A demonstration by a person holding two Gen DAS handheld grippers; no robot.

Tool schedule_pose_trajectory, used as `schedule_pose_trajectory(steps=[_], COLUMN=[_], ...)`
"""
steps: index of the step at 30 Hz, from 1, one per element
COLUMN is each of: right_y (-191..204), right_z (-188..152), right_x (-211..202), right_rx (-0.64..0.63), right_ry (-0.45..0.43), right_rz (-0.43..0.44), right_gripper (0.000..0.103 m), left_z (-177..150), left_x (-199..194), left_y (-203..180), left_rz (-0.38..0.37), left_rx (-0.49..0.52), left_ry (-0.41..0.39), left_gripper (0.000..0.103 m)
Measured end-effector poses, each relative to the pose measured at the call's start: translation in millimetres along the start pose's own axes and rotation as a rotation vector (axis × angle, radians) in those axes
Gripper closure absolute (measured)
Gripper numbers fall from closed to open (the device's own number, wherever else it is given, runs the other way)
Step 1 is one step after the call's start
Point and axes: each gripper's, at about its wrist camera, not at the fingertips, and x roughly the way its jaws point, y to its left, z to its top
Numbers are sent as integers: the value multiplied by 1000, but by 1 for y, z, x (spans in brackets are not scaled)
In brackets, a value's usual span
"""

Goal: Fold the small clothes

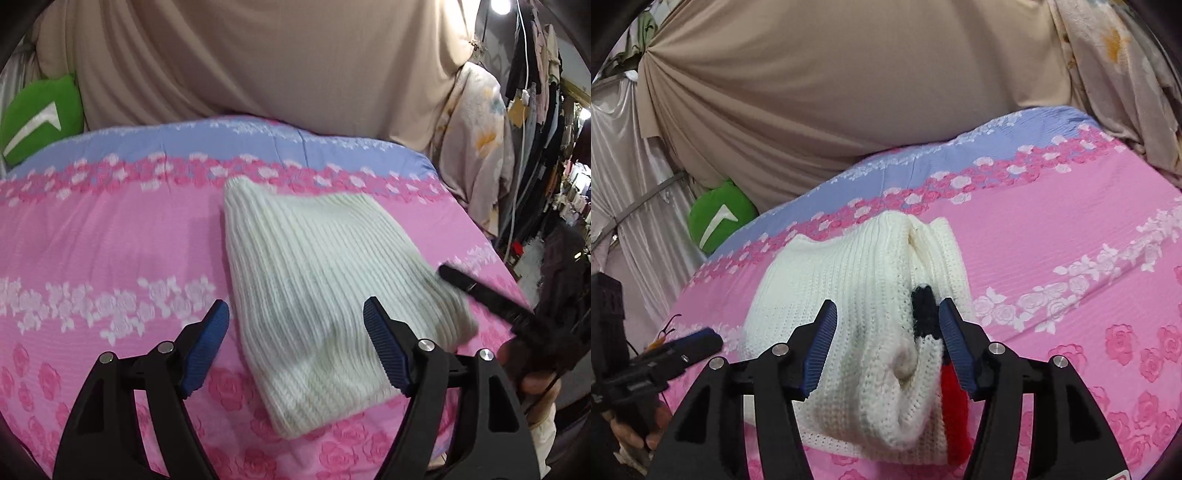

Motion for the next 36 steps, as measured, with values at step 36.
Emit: schedule_pose_trajectory(steps=[36], right_y=[31], right_z=[-49], right_x=[-41], right_rx=[-91], right_ry=[48], right_rz=[-90], right_gripper=[86], left_z=[-12], left_x=[39], left_y=[-22], left_rz=[130], left_rx=[35], left_ry=[75], left_gripper=[33])
